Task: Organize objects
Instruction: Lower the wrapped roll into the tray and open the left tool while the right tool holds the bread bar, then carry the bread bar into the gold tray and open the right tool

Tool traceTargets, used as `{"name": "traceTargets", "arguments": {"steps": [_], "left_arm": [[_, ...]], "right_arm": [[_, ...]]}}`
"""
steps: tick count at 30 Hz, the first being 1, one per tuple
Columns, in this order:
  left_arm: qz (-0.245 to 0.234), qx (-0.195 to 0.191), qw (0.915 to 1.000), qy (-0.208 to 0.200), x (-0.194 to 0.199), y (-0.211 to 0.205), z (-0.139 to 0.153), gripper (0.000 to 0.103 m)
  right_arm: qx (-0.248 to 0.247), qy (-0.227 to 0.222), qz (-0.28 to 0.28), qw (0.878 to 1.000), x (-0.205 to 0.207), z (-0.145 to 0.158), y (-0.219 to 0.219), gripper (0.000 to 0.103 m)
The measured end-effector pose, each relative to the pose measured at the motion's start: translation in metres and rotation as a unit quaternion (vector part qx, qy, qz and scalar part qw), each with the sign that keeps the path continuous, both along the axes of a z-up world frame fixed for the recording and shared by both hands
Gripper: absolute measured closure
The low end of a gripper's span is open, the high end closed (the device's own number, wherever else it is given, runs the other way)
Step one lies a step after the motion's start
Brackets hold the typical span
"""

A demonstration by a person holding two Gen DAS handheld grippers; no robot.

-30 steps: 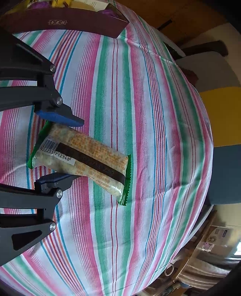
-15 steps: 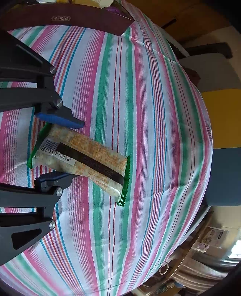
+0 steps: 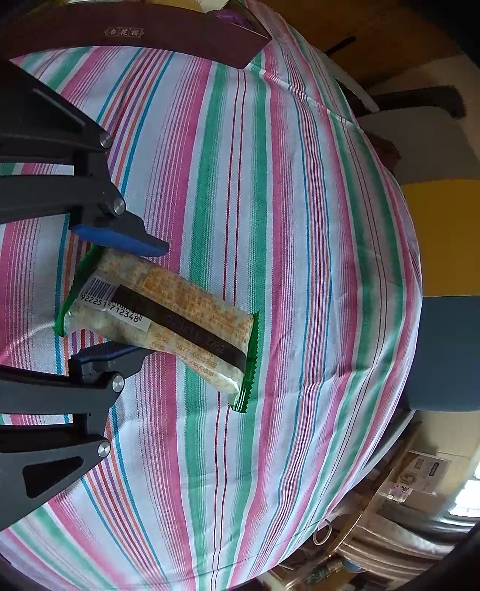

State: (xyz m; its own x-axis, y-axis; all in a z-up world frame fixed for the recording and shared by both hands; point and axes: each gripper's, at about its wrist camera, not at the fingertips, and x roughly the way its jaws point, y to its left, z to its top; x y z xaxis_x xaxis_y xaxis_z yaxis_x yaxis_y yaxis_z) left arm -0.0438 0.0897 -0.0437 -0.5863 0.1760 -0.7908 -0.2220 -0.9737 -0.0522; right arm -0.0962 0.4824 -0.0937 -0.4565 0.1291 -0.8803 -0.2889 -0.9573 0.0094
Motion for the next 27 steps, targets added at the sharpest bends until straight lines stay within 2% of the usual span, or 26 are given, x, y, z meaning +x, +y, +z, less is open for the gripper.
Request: {"name": "traceTargets", "arguments": {"steps": [7, 15, 16, 21, 27], "left_arm": [[0.009, -0.002, 0.9999, 0.010, 0.001, -0.009, 0.008, 0.041], [0.018, 0.000, 0.9993, 0.034, 0.007, -0.021, 0.021, 0.041], [0.019, -0.001, 0.9991, 0.037, 0.007, -0.023, 0.023, 0.041], [0.024, 0.004, 0.9988, 0.042, 0.009, -0.031, 0.028, 0.041], [0.034, 0.009, 0.9983, 0.046, 0.010, -0.042, 0.031, 0.041]], "right_arm": [[0.013, -0.008, -0.008, 1.000, 0.004, 0.001, -0.007, 0.060], [0.006, -0.023, -0.020, 1.000, 0.015, 0.006, -0.023, 0.064], [0.005, -0.020, -0.020, 1.000, 0.017, 0.009, -0.026, 0.066], [-0.003, 0.024, -0.006, 1.000, 0.031, 0.039, -0.050, 0.067], [-0.015, 0.066, 0.050, 0.996, 0.042, 0.074, -0.107, 0.067]]}}
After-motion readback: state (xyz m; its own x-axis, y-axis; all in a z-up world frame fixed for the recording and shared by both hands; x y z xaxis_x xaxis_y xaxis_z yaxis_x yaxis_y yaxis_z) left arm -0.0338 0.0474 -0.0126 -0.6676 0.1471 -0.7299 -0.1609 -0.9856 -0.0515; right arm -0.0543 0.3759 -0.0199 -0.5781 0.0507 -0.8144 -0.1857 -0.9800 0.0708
